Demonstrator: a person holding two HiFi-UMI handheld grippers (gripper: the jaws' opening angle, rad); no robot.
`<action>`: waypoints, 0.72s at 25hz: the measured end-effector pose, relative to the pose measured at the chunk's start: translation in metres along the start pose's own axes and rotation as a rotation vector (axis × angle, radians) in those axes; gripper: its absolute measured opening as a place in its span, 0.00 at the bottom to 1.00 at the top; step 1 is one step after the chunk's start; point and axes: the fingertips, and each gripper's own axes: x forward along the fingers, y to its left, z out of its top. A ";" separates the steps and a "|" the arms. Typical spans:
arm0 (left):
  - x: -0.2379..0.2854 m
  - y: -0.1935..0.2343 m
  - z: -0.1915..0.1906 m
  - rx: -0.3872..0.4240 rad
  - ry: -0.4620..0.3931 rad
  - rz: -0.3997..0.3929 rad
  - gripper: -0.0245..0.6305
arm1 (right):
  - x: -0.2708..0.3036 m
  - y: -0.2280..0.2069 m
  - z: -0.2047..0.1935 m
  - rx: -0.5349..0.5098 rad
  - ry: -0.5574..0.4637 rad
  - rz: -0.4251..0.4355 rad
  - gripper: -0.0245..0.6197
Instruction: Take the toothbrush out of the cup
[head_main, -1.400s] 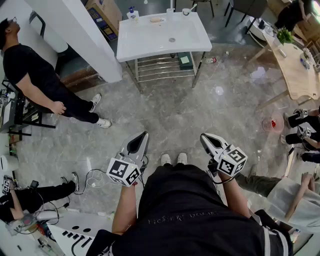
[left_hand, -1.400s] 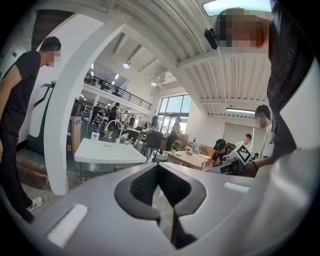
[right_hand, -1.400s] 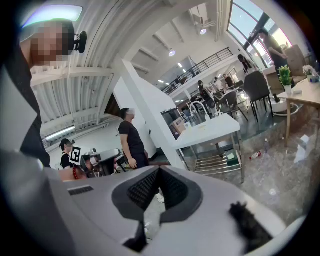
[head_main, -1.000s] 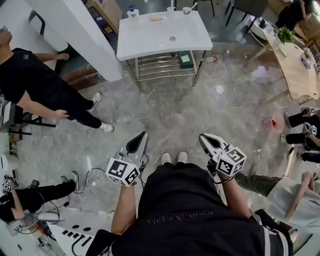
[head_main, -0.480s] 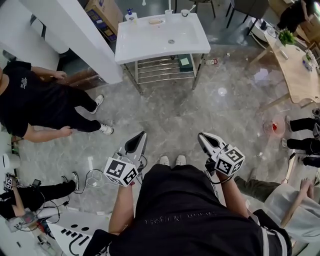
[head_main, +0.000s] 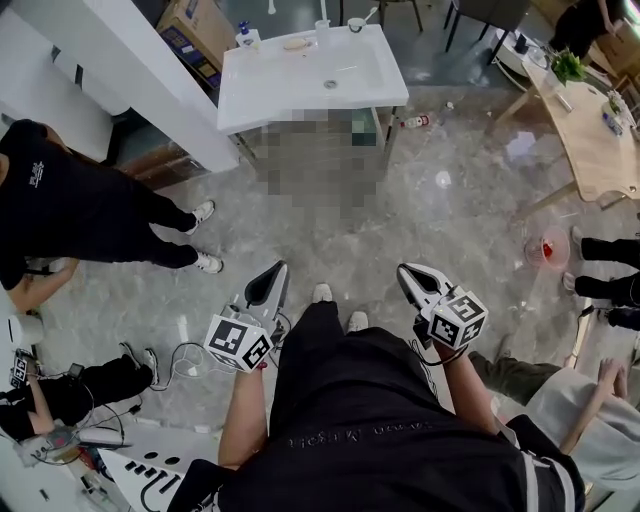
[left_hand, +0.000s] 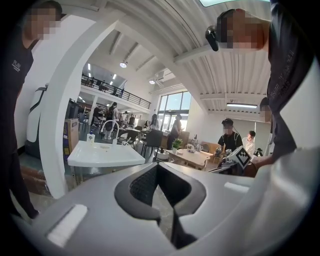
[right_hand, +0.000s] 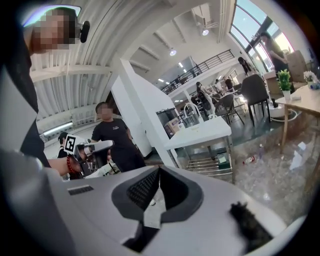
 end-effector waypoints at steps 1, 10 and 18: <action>0.004 -0.001 0.001 0.001 -0.002 -0.003 0.05 | 0.000 -0.002 0.001 -0.005 0.000 -0.002 0.06; 0.029 0.009 0.005 -0.003 -0.001 -0.018 0.05 | 0.012 -0.016 0.007 0.013 0.005 0.008 0.06; 0.055 0.023 0.010 0.041 0.004 -0.039 0.05 | 0.029 -0.032 0.016 0.021 0.008 -0.012 0.06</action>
